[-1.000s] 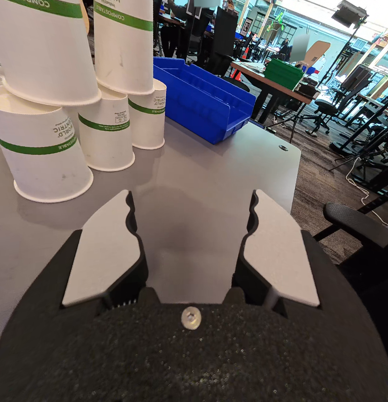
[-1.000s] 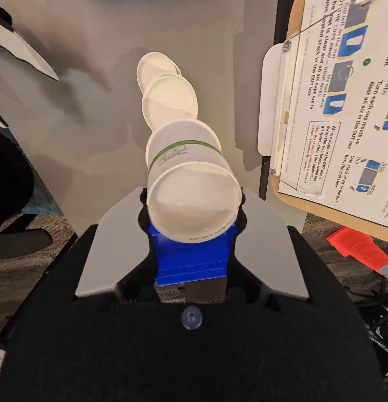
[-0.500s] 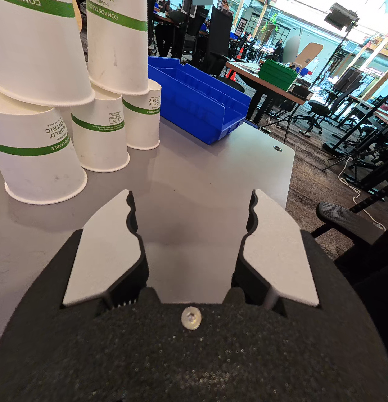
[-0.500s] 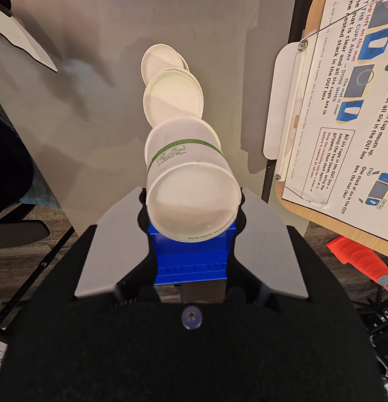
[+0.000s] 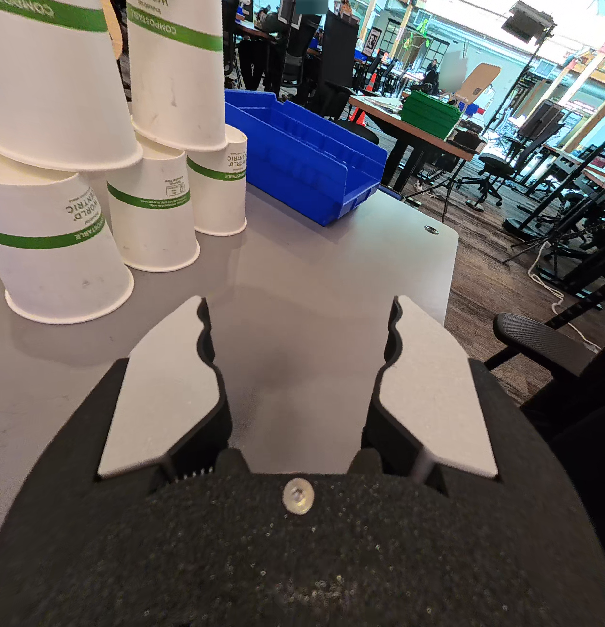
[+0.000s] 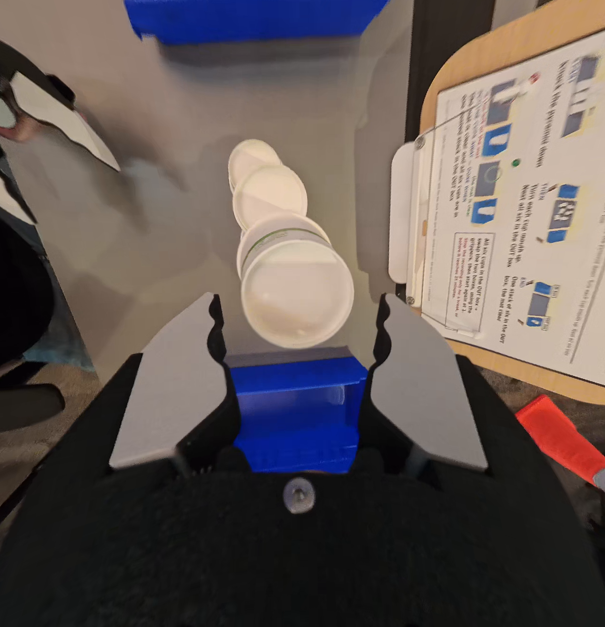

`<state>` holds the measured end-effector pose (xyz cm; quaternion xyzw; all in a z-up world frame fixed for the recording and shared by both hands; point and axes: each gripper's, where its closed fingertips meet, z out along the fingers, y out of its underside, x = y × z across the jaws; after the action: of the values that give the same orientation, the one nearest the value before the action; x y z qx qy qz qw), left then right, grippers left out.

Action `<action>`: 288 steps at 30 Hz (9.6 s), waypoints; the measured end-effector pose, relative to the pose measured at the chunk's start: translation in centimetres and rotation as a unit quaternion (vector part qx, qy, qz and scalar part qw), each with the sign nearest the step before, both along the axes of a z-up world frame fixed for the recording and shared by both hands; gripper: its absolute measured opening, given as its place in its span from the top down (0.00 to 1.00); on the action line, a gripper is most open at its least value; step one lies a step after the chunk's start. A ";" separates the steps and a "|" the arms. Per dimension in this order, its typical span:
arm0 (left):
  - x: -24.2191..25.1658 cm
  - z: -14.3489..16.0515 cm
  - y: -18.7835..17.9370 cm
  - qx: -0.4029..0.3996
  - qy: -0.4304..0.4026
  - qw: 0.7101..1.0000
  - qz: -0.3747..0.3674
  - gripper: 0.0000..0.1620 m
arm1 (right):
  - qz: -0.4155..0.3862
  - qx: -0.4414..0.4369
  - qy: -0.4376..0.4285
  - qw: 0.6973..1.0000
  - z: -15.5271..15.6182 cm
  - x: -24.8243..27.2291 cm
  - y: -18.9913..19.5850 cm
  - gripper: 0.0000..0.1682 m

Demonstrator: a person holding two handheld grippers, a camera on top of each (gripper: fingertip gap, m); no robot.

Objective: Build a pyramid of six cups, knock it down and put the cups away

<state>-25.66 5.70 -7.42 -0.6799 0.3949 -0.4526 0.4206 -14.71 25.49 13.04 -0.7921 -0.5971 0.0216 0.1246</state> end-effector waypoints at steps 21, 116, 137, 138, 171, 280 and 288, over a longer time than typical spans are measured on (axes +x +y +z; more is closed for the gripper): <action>-7.3 3.7 4.1 0.053 0.006 0.971 0.232 0.42 | -0.273 0.215 0.416 0.840 -17.6 5.5 -20.4 0.51; -5.3 -3.8 1.4 0.021 0.063 0.984 0.163 0.46 | -0.356 0.187 0.427 0.810 -26.6 7.8 -23.2 0.57; -5.9 -3.5 1.9 0.021 0.057 0.984 0.166 0.47 | 0.079 0.049 0.335 0.938 -28.4 -10.3 -23.3 1.00; -6.0 -3.5 2.0 0.018 0.056 0.984 0.168 0.47 | 0.104 0.060 0.320 0.940 -28.8 -11.6 -22.7 1.00; -4.5 -3.8 0.4 0.031 0.073 0.986 0.149 0.46 | -0.307 0.241 0.429 0.815 -25.4 2.1 -24.0 0.61; -3.8 -1.6 1.9 -0.004 0.012 0.998 0.057 0.53 | -0.087 0.050 0.423 0.900 -14.1 -4.1 -7.2 0.54; 0.1 3.6 3.9 0.012 -0.052 0.997 -0.062 0.61 | -0.167 0.003 0.599 0.783 -13.1 -2.3 -10.1 0.55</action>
<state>-25.61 9.58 -3.84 -0.6241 0.4197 -0.5079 0.4200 -17.02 15.41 -0.09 -0.7064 -0.2606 0.4694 0.4612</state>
